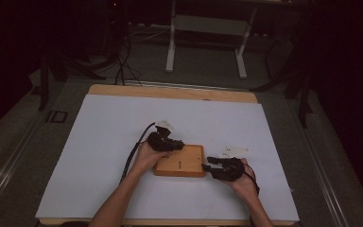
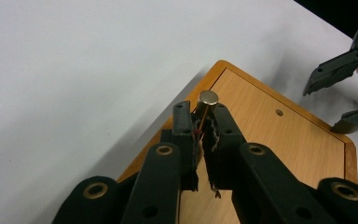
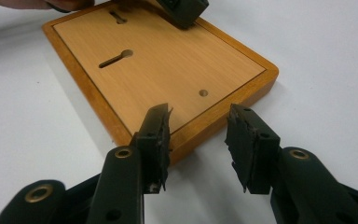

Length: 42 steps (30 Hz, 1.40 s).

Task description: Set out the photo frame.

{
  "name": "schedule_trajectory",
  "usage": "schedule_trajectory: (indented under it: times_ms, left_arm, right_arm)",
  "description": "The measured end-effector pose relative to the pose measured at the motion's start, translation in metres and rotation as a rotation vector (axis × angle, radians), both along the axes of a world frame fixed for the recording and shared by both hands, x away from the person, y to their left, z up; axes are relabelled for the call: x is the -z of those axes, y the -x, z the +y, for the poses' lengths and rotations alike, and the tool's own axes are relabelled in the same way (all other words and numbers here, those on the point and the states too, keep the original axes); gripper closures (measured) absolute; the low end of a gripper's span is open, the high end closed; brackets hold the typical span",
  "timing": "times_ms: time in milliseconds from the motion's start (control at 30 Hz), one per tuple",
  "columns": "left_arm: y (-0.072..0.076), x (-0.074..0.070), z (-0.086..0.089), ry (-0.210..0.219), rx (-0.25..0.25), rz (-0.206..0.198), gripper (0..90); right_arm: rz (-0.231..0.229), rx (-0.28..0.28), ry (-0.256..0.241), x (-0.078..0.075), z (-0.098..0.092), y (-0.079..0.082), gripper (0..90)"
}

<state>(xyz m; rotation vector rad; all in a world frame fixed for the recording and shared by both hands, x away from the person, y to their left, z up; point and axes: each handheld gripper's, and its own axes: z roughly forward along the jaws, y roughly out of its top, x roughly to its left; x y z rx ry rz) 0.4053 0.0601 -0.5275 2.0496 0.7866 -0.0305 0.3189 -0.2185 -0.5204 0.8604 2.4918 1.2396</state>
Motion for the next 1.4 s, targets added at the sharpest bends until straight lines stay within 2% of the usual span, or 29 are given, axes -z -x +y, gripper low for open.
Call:
schedule_trajectory:
  times_ms: [167,233,333,367,400,433,500,600,800,833,867,933,1167,1267,1400]
  left_arm:
    - [-0.004,-0.001,0.000,0.002,0.010,0.025,83.8]
    - [-0.007,-0.001,0.001,0.005,0.013,0.048,83.8]
    - [-0.008,-0.001,0.001,0.008,0.015,0.057,83.7]
    - [-0.010,-0.001,0.002,0.014,0.014,0.073,83.7]
    - [-0.011,-0.002,0.002,0.016,0.016,0.083,83.8]
    - [-0.012,-0.002,0.002,0.013,0.017,0.086,83.8]
    - [-0.013,-0.002,0.002,0.012,0.017,0.091,83.8]
    - [-0.015,-0.002,0.003,0.021,0.020,0.109,83.8]
    - [-0.019,-0.002,0.003,0.024,0.026,0.138,83.8]
    - [-0.019,-0.002,0.003,0.024,0.026,0.138,83.9]
    - [-0.020,-0.003,0.003,0.024,0.028,0.149,83.9]
    - [-0.021,-0.003,0.003,0.025,0.028,0.154,83.9]
    - [-0.025,-0.003,0.003,0.025,0.031,0.180,84.0]
    - [-0.027,-0.004,0.003,0.022,0.035,0.195,84.0]
    - [-0.028,-0.004,0.003,0.024,0.033,0.203,84.1]
  right_arm:
    - [-0.011,-0.002,-0.011,0.000,-0.003,0.003,56.4]
    - [-0.014,-0.024,-0.020,-0.002,-0.005,0.005,56.1]
    - [-0.016,-0.032,-0.019,-0.003,-0.005,0.005,54.6]
    - [-0.022,-0.044,-0.024,-0.003,-0.005,0.006,52.3]
    - [-0.021,-0.082,-0.039,-0.006,-0.004,0.008,43.2]
    - [-0.021,-0.094,-0.041,-0.006,-0.003,0.008,40.6]
    - [-0.025,-0.098,-0.034,-0.006,-0.002,0.009,38.3]
    - [-0.042,-0.093,0.004,-0.002,0.001,0.008,28.7]
    - [-0.049,-0.094,0.029,0.001,0.008,0.008,19.0]
    - [-0.049,-0.094,0.029,0.001,0.008,0.008,19.0]
    - [-0.063,-0.095,0.055,0.003,0.011,0.009,17.4]
    - [-0.056,-0.087,0.068,0.005,0.011,0.007,17.4]
    - [-0.067,-0.082,0.090,0.009,0.015,0.004,17.3]
    - [-0.083,-0.079,0.123,0.014,0.020,0.003,18.3]
    - [-0.096,-0.065,0.126,0.016,0.023,0.000,19.5]
